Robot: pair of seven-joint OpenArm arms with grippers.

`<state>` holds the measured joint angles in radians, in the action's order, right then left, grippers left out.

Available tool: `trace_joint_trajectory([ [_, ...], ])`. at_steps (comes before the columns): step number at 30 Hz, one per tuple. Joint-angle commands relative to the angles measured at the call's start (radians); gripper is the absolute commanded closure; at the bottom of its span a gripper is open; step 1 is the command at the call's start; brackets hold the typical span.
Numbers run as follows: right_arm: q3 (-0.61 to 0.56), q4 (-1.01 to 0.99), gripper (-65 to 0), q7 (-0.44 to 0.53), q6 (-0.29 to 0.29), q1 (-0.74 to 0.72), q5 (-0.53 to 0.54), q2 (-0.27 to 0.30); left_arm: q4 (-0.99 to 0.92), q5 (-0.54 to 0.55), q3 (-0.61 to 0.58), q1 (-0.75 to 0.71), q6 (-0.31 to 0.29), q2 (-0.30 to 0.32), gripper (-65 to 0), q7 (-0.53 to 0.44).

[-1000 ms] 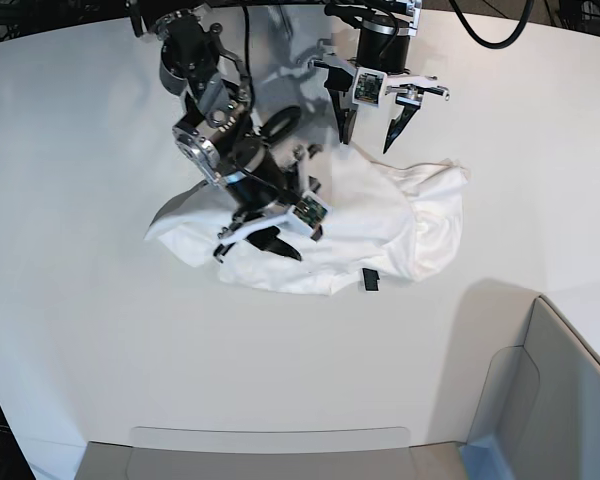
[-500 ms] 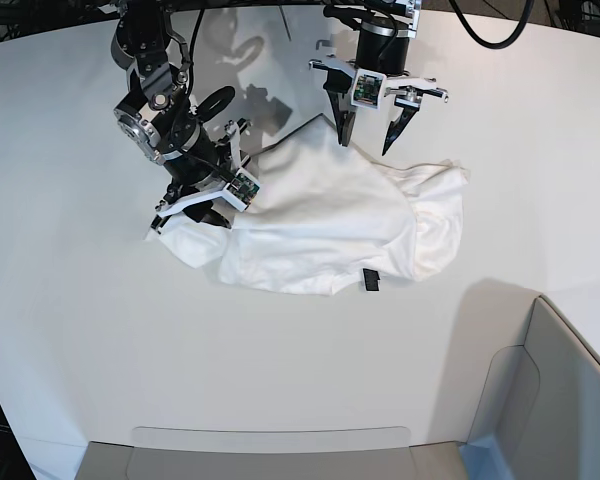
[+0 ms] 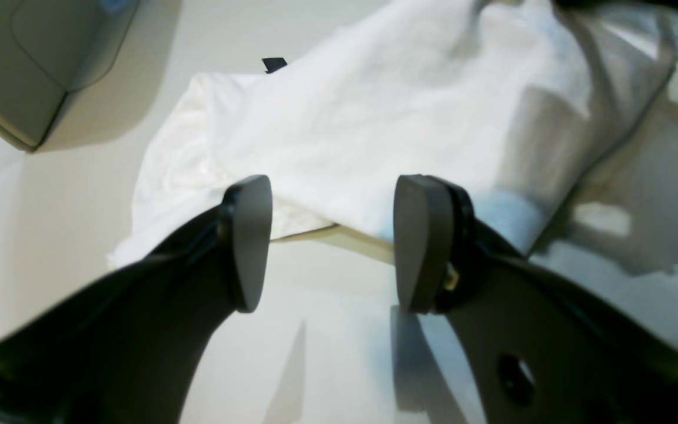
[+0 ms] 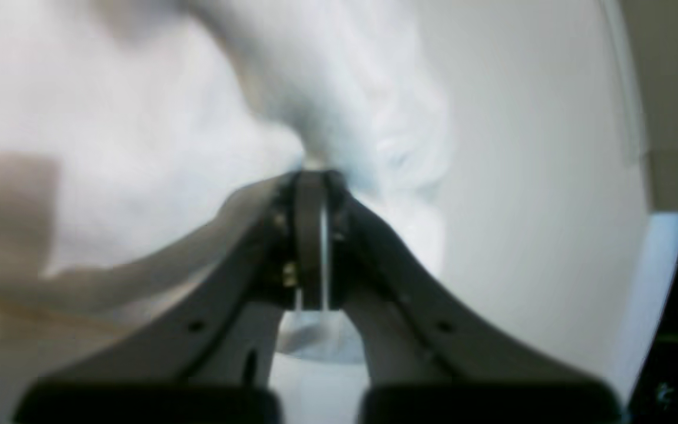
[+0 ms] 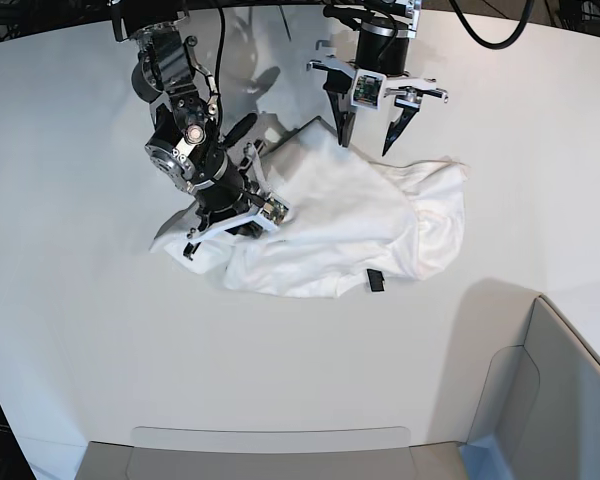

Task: Layout the t-shirt on the table in an organized manner, then fold the t-shirt properly
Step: 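Release the shirt and raise the right gripper away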

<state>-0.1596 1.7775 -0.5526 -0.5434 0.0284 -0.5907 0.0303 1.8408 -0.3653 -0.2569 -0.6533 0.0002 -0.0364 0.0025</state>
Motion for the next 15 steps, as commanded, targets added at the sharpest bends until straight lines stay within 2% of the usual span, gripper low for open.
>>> trace_joint_trajectory([
  [1, 0.007, 0.035, 0.0, 0.021, 0.009, -0.049, 0.001, -0.03, 0.018, -0.001, -0.002, -0.004, 0.008, -0.007, -31.4, -0.023],
  [8, 0.127, 0.049, 0.0, 0.021, 0.012, -0.262, 0.015, -0.178, 0.018, -0.001, -0.002, -0.003, 0.008, -0.007, -31.4, -0.023],
  [12, 0.137, -0.103, 0.0, 0.015, 0.012, -0.37, 0.019, -0.185, 0.018, -0.001, -0.003, 0.005, 0.008, -0.007, -31.4, -0.023],
  [15, 0.111, -0.127, 0.0, -0.03, 0.007, -0.374, 0.016, -0.185, 0.018, -0.001, -0.002, 0.017, 0.008, -0.007, -31.4, -0.022],
])
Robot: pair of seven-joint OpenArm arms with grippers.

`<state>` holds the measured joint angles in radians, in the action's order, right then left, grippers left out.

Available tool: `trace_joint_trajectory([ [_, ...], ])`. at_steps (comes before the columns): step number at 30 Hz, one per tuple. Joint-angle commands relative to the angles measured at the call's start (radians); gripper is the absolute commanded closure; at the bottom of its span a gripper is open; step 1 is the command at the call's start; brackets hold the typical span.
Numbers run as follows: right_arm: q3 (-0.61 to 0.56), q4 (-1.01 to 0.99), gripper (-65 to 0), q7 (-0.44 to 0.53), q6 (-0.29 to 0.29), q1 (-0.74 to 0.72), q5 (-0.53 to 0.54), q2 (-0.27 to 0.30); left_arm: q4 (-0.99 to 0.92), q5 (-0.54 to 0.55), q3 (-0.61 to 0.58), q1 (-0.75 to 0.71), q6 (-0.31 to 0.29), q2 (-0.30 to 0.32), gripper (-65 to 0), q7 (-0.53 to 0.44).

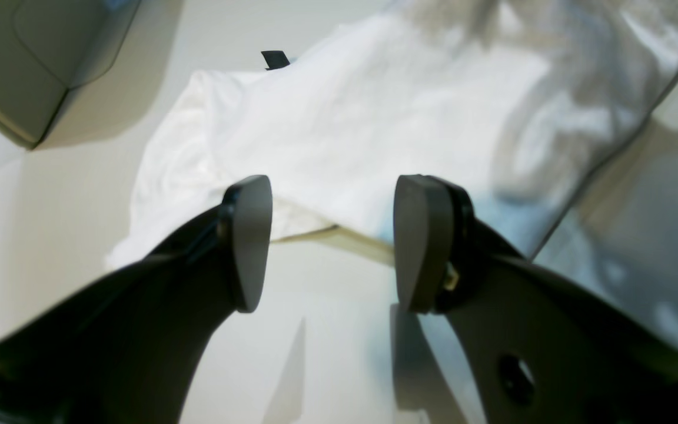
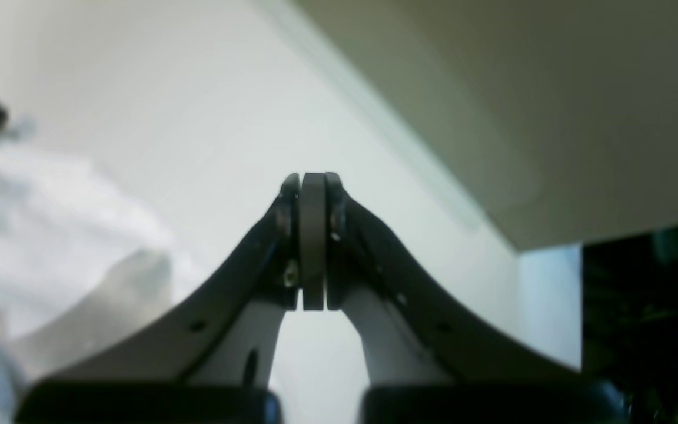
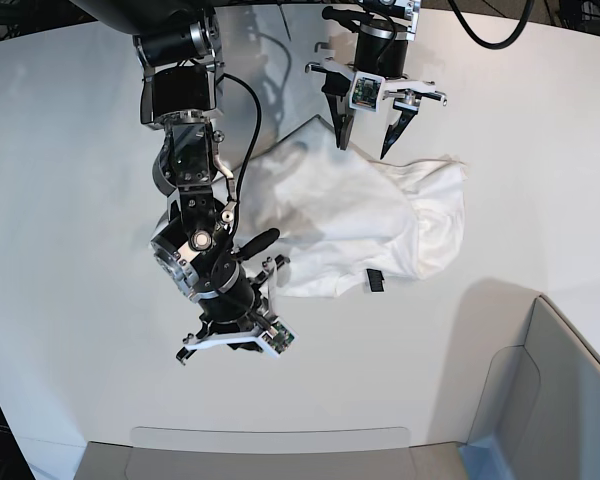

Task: Layout the t-shirt on the table in an organized manner, then fold the t-shirt properly
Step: 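Release the shirt and raise the right gripper away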

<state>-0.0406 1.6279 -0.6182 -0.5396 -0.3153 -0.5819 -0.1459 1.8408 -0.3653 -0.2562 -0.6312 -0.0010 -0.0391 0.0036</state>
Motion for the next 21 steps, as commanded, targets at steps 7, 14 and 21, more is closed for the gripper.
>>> trace_joint_trajectory([
  [7, -0.032, 0.145, -19.2, 0.008, 0.0, 0.124, 0.01, -0.007, 0.021, -0.001, -0.001, -0.005, 0.009, -0.002, -31.8, -0.023],
  [14, 0.031, 0.274, -26.7, 0.008, -0.035, 0.313, 0.032, -0.001, 0.021, -0.001, 0.047, 0.047, 0.009, -0.005, -34.9, -0.015],
  [21, 0.19, 0.389, -26.7, 0.008, -0.035, 0.506, 0.224, 0.007, 0.012, -0.011, 0.171, 0.11, 0.003, 0.021, -36.6, -0.007],
])
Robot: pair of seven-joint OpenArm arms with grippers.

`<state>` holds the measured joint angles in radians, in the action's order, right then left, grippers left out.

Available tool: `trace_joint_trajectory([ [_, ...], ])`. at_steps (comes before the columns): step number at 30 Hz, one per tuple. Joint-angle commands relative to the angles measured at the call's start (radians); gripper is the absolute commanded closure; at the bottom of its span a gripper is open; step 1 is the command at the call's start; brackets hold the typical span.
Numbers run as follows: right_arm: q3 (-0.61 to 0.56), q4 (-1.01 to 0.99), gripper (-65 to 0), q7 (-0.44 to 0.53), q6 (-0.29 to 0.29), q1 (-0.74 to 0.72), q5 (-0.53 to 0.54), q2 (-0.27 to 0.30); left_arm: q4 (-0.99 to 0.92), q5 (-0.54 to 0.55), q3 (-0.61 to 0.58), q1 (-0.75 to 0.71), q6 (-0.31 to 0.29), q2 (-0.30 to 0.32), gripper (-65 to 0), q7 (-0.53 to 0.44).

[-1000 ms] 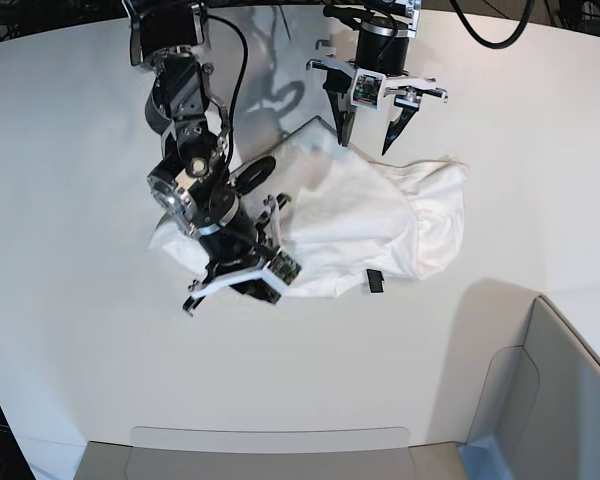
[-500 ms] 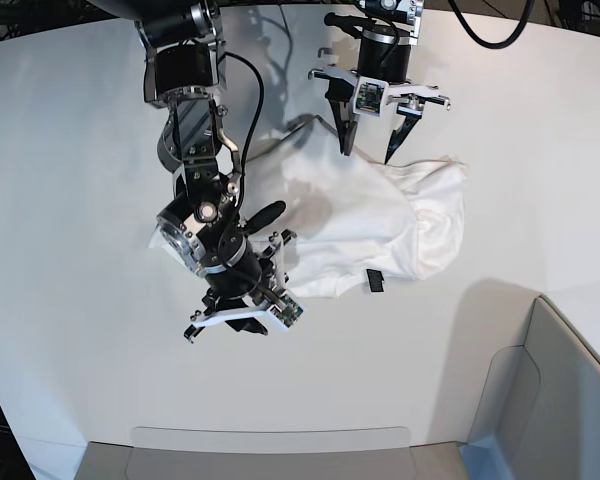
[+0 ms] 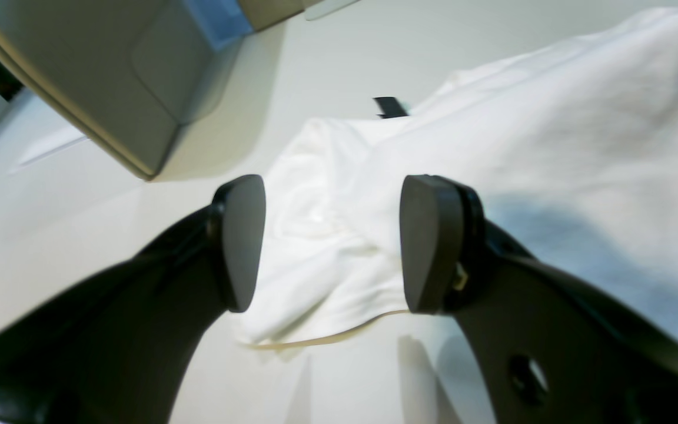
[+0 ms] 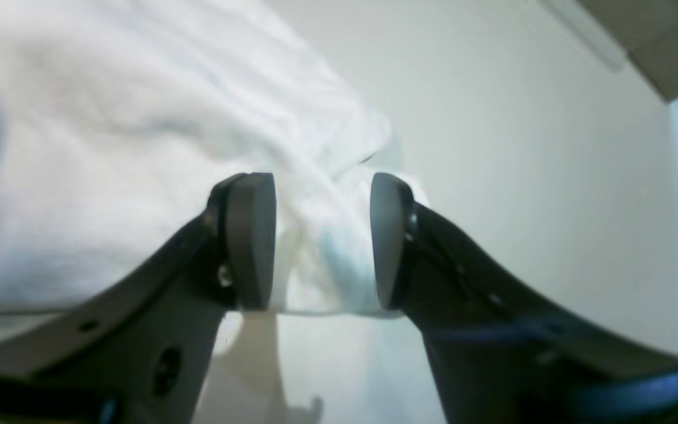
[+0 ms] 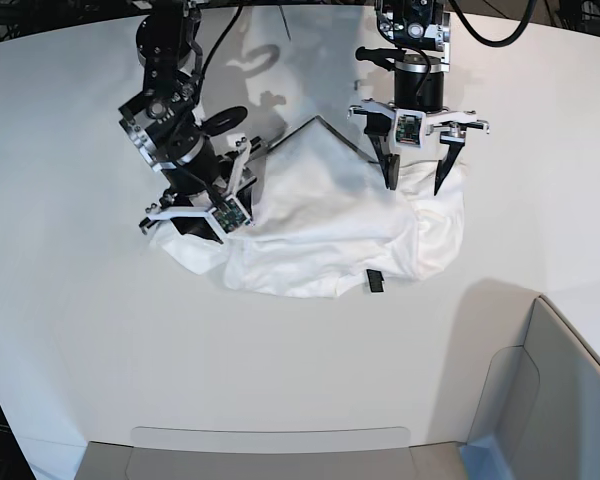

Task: Layout the t-shirt on the table in an organized manner, then fold the t-shirt properly
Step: 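Release the shirt and raise the right gripper away, then grasp opposite edges of the shirt with both grippers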

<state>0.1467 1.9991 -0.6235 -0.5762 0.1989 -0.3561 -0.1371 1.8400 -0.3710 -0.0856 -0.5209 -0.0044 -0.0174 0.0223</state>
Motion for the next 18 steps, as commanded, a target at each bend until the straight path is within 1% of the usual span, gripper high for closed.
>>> trace_joint_trajectory([
  [1, 0.034, 0.025, -26.7, 0.014, 0.002, 0.011, 0.024, -0.002, 0.008, -0.006, 0.007, 0.003, 0.005, 0.015, -36.6, -0.008],
  [5, 0.147, 0.03, -26.7, 0.014, 0.002, 0.067, 0.101, -0.005, 0.003, 0.002, -0.009, 0.021, 0.005, 0.104, -36.6, 0.084],
  [9, 0.225, 0.03, -26.7, 0.014, 0.002, 0.107, 0.18, -0.005, 0.003, -0.003, -0.038, 0.018, 0.005, 0.17, -36.6, 0.094],
  [12, 0.253, 0.03, -26.7, 0.012, 0.002, 0.138, 0.213, -0.005, 0.002, -0.006, -0.056, 0.018, 0.005, 0.211, -36.6, 0.107],
  [15, 0.255, 0.03, -26.7, 0.012, 0.002, 0.169, 0.217, -0.005, -0.012, -0.006, -0.105, 0.025, 0.004, 0.273, -36.6, 0.173],
  [18, 0.256, 0.03, -26.7, 0.012, 0.002, 0.198, 0.245, -0.008, -0.032, -0.006, -0.153, 0.029, 0.004, 0.325, -36.5, 0.212],
])
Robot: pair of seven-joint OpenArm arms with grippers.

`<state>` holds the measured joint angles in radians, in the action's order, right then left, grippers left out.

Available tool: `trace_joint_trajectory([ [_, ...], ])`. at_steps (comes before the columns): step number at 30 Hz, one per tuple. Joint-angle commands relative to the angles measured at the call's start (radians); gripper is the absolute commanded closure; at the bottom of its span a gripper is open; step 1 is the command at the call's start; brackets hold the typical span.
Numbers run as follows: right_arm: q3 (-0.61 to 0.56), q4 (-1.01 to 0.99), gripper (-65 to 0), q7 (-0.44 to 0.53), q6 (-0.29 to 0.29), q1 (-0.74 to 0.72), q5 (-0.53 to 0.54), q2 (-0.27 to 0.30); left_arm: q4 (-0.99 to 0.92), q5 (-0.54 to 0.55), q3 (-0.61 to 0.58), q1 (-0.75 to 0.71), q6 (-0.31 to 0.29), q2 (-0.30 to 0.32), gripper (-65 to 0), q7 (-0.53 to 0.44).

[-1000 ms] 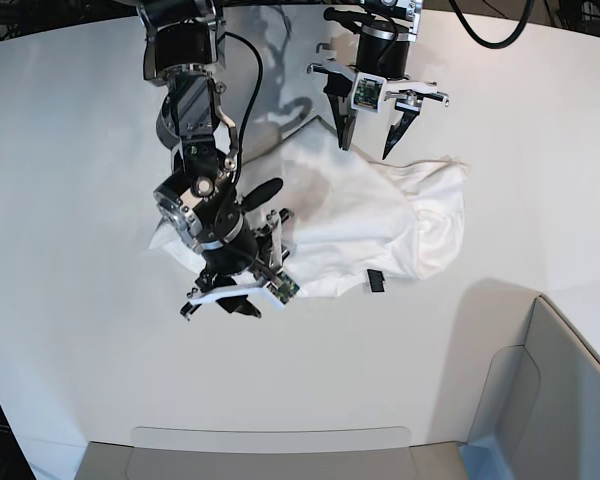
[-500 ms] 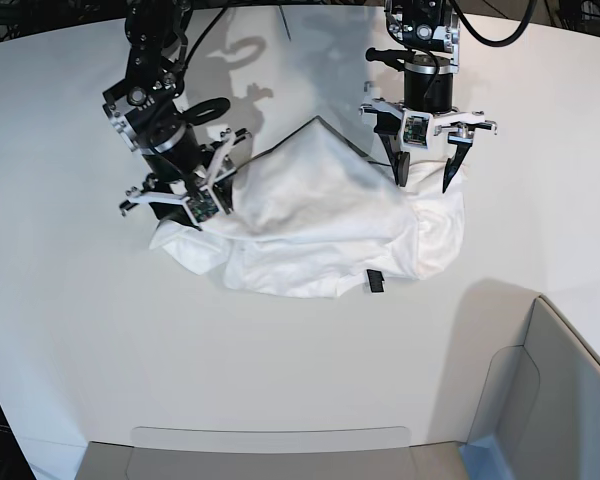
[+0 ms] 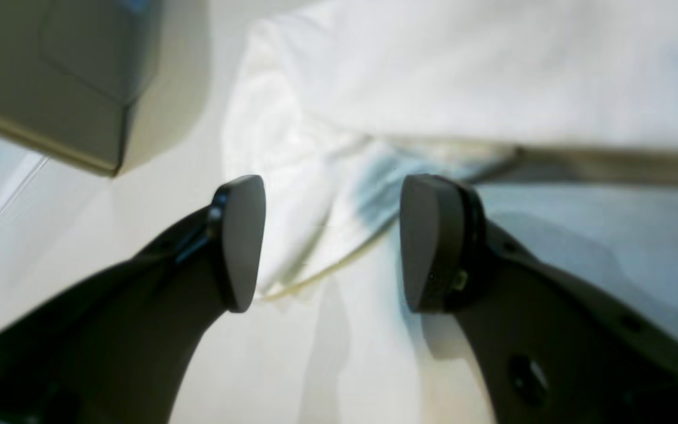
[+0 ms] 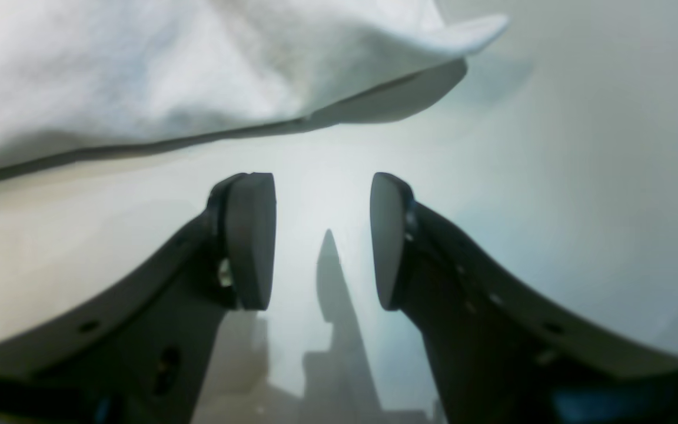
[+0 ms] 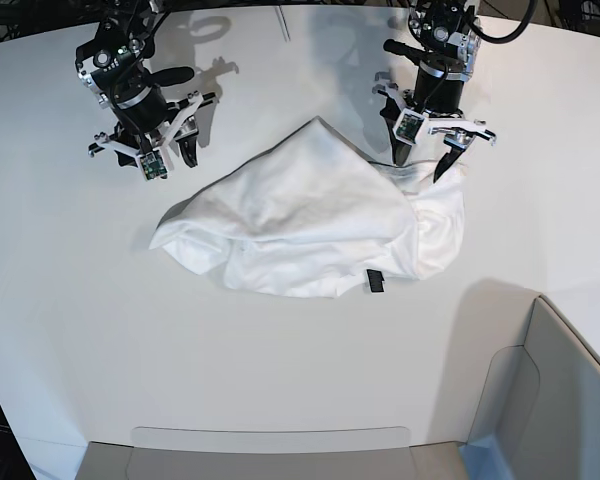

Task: Layout the t-shirt on the table in an organized manner, then fold the t-shirt properly
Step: 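Grasp opposite edges of the shirt with both grippers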

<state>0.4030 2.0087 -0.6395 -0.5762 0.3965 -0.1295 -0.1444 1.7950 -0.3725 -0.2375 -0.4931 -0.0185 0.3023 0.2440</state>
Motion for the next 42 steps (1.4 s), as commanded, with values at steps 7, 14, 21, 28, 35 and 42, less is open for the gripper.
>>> trace_joint_trajectory([
  [7, 0.006, 0.021, -26.7, 0.027, 0.002, 0.061, 0.136, -0.002, -0.065, -0.004, -0.043, 0.104, 0.018, 0.042, -36.4, 0.059],
  [14, 0.006, 0.021, -26.7, 0.027, 0.002, 0.089, 0.173, -0.002, -0.157, -0.093, -0.095, 0.185, 0.009, 0.042, -36.3, 0.07],
  [21, 0.006, 0.019, -26.7, 0.027, 0.002, 0.091, 0.173, -0.002, -0.278, -0.199, -0.104, 0.207, -0.065, 0.013, -31.0, 0.068],
  [28, 0.0, 0.013, -26.7, 0.03, 0.002, 0.061, 0.173, -0.002, -0.292, -0.199, -0.104, 0.208, -0.062, 0.011, -16.5, 0.068],
  [35, -0.009, -0.131, -26.7, 0.027, 0.0, -0.118, 0.172, 0.004, -0.286, -0.199, -0.102, 0.208, -0.064, -0.016, -2.4, 0.068],
  [42, -0.092, -0.236, -26.7, 0.027, 0.002, -0.23, 0.164, 0.033, -0.139, -0.198, -0.102, 0.152, -0.064, -0.044, -0.6, 0.067],
])
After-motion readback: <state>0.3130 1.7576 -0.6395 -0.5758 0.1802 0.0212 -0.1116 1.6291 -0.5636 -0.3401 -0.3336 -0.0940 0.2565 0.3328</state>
